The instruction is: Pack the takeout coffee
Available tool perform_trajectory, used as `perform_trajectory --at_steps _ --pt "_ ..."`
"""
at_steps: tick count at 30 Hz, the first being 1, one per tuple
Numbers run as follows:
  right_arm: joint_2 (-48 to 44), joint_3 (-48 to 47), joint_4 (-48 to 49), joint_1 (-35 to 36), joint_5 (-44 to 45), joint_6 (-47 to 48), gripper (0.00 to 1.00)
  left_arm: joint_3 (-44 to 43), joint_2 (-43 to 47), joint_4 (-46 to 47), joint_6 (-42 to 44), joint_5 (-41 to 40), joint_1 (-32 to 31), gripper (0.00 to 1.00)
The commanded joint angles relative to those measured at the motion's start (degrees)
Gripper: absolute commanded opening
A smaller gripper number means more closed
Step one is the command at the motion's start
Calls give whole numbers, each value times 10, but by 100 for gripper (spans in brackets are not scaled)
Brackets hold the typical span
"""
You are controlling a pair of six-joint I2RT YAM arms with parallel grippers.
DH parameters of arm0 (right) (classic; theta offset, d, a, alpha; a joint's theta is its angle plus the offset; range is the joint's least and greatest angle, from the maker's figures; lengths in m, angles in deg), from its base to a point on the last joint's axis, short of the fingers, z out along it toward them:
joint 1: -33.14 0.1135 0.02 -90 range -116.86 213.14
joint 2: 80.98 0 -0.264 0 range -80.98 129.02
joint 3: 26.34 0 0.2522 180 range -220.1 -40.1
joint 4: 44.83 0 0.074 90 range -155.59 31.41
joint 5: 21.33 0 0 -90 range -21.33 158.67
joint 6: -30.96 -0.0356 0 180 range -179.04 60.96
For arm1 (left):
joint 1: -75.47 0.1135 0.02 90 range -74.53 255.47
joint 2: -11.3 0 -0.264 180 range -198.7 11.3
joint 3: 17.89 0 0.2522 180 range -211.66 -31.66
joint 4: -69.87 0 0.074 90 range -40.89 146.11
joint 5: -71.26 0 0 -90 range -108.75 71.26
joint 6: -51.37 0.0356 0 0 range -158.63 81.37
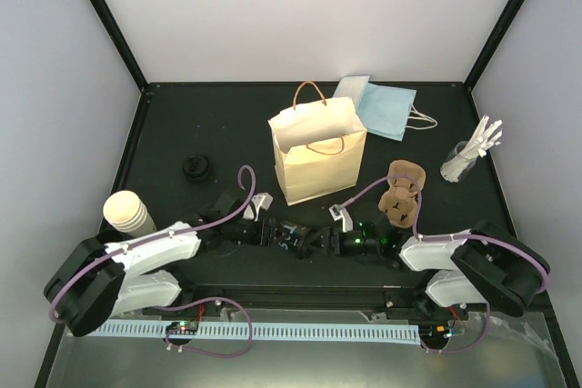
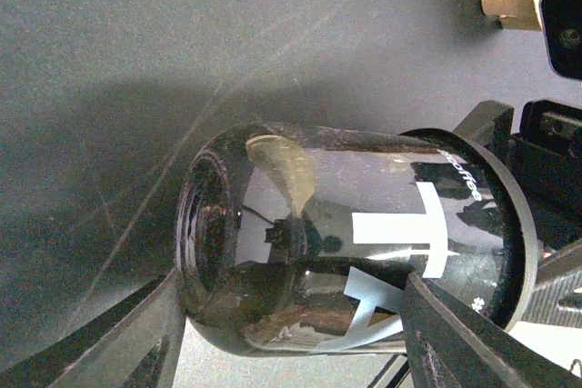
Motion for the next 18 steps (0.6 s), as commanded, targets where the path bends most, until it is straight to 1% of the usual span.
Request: perform_trajectory --at_steps 1,6,10,15,18 --pt "19 -10 60 6 2 -16 80 6 -22 36 -1 19 5 65" --pt "34 -10 105 7 2 -38 79 10 -33 50 -4 30 5 62" --pt "38 -4 141 7 16 -58 79 13 -35 56 -11 38 5 62" --pt "41 8 199 7 40 -82 78 24 -31 87 -46 66 5 62" --pt "39 14 220 7 50 -83 75 26 -22 91 -56 71 5 62"
